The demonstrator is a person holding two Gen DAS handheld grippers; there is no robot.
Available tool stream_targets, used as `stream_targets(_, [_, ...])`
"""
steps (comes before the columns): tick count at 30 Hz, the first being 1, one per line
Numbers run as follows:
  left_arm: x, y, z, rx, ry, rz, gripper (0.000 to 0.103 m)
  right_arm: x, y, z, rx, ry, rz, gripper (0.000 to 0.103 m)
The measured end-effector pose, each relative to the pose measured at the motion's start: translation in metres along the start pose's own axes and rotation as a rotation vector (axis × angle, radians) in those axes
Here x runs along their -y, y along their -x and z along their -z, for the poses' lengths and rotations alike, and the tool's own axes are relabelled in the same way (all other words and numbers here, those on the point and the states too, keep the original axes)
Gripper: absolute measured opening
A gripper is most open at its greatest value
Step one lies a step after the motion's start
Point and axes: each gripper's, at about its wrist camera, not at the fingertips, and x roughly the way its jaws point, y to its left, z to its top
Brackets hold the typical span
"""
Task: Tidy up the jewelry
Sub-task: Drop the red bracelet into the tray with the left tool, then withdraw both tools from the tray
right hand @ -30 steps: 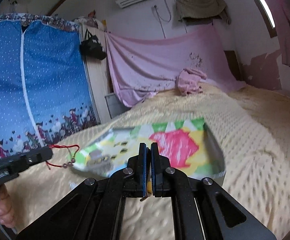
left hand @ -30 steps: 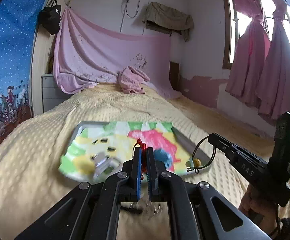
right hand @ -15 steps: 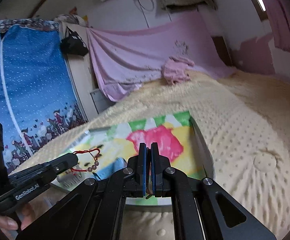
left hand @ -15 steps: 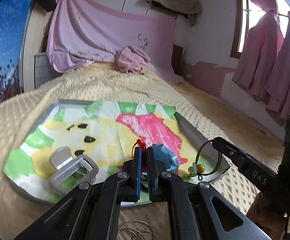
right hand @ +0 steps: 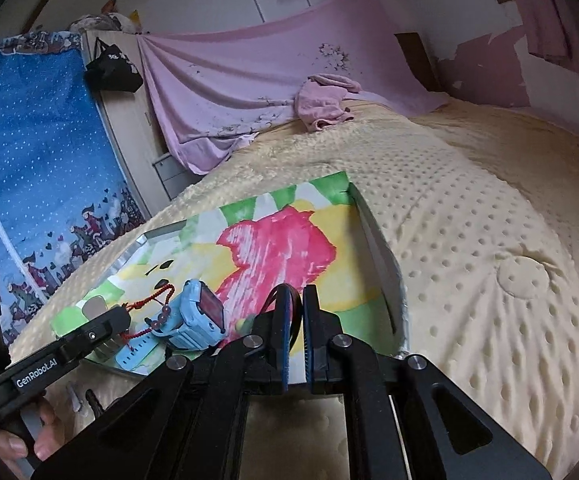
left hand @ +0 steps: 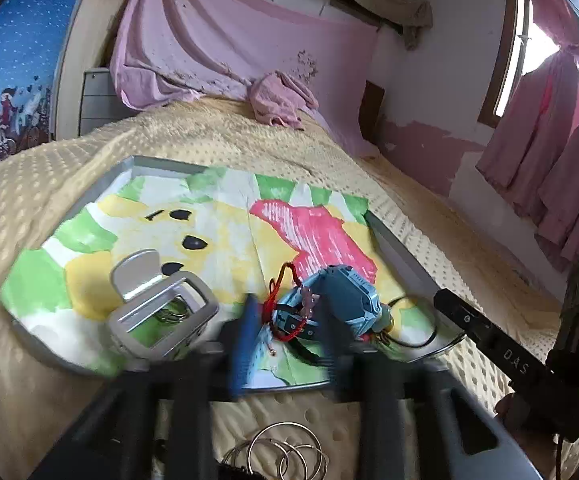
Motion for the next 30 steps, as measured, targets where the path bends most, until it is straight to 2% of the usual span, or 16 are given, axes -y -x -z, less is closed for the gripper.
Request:
stream_targets(1, [-0.001,0.005,0.000,0.022,0.002,-0.005,0.056,0.001,0.001,0.001,0.005,-0.006,0.003,0.024])
stream_targets(2, [-0.001,0.010,0.000,0.048,0.004,-0.009,0.058,0.002,0.003,0.001,0.012,-0.010,0.006,0.034])
stream_targets(5, [0.001,0.020,-0.001,0.071,-0.008,-0.019,0.058,0.003,0.011,0.001,0.039,-0.016,0.015,0.036])
stream_targets(6, [0.001,0.022,-0.001,0.076,-0.015,-0.026,0.062,0.005,0.015,0.001,0.049,-0.016,0.011,0.036])
stream_targets(7, [0.002,0.027,-0.001,0.089,-0.026,-0.038,0.070,0.005,0.018,0.001,0.061,-0.016,0.006,0.037])
stream_targets(9, [0.004,0.038,0.000,0.129,-0.050,-0.066,0.082,0.003,0.029,0.002,0.103,-0.004,0.007,0.046])
stream_targets(11, [0.006,0.050,0.001,0.168,-0.072,-0.086,0.086,0.000,0.041,0.003,0.148,0.010,0.002,0.054])
stream_targets(13, [0.007,0.060,0.001,0.192,-0.085,-0.103,0.096,-0.004,0.053,0.003,0.186,0.032,-0.003,0.058])
stream_targets(15, [0.008,0.073,0.004,0.235,-0.093,-0.127,0.102,-0.012,0.068,0.005,0.236,0.065,-0.006,0.070])
stream_targets(19, [0.004,0.097,0.011,0.298,-0.091,-0.159,0.103,-0.030,0.093,0.010,0.320,0.132,-0.012,0.084])
stream_targets(21, [-0.001,0.107,0.014,0.318,-0.085,-0.174,0.103,-0.039,0.107,0.012,0.362,0.161,-0.015,0.095])
stream_targets(25, [-0.015,0.129,0.021,0.350,-0.072,-0.212,0.103,-0.055,0.130,0.018,0.436,0.208,-0.021,0.098])
stream_targets(30, [-0.034,0.149,0.023,0.368,-0.060,-0.251,0.103,-0.073,0.148,0.024,0.470,0.229,-0.043,0.102])
